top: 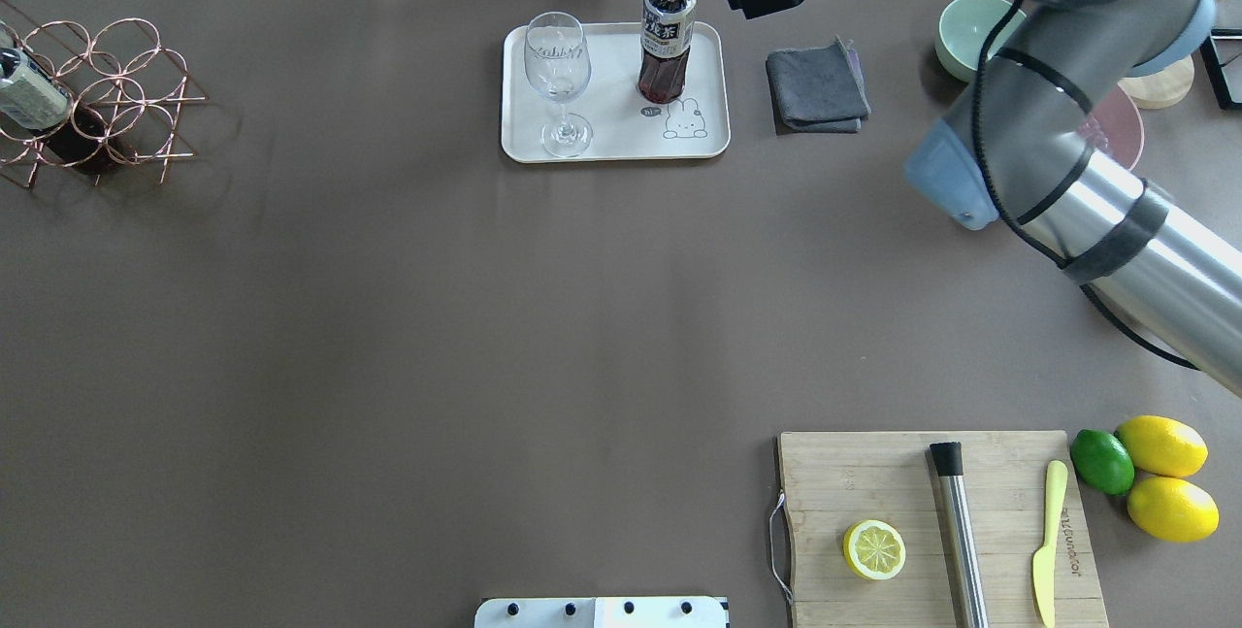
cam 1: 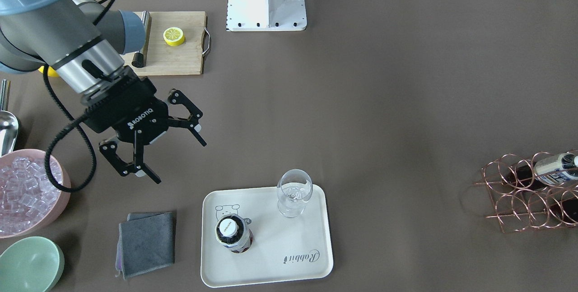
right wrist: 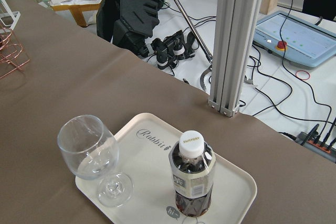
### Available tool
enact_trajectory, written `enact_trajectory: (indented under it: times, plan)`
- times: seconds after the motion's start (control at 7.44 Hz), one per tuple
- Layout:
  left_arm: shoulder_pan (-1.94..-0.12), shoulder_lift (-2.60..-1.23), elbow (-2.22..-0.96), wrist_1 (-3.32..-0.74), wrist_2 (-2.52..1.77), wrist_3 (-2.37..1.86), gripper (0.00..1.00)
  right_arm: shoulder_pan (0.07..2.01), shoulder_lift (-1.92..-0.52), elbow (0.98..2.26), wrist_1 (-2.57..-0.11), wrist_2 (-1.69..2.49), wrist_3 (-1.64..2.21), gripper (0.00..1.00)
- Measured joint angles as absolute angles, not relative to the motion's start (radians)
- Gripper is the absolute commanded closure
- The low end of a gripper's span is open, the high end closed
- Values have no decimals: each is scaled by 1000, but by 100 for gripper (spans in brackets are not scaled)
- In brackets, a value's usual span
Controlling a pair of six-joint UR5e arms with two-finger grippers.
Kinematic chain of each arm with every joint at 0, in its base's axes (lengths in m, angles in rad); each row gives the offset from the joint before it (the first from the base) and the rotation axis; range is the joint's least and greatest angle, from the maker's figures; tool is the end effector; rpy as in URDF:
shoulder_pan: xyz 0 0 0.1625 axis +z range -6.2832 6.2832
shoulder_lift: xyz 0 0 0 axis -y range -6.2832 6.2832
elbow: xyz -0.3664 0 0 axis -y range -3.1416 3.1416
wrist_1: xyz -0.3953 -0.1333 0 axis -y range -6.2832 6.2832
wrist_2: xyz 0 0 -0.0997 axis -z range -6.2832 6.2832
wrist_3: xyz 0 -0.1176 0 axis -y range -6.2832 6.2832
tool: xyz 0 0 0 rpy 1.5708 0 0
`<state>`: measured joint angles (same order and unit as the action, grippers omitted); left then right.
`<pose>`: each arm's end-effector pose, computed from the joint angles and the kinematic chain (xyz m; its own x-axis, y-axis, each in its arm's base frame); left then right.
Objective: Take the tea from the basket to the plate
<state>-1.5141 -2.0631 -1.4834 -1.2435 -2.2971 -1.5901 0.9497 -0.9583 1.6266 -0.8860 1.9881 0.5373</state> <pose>-0.0187 -0.6448 0.4096 0.0421 -0.9970 -0.0647 0.7445 0.0745 -0.6635 -0.3071 -0.5763 0.1432 0.5052 -0.6436 0.5749 -0.1547 0.5879 0.7940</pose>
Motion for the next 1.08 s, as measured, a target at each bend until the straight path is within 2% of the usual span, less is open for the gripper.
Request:
enact_trajectory:
  times: [0.27,0.54,0.81,1.08]
  plan:
    - [-1537,-2067,-1507,-1219,-2298,-1578,2,1046,-1044,1763,-995,2129,534,0]
    - [-1541,-2055,-1640,-1109,-2298,-1574,2,1116,-1175,1855,-1021,2212,520,0]
    - [-1535,-1965,-1812,-1070,-2304,-1567,2,1161,-1357,1922,-1027,2286,467,0]
    - [-1528,-1840,-1907,-1081,-2306,-1392,2,1215,-1474,1935,-1123,2310,423,0]
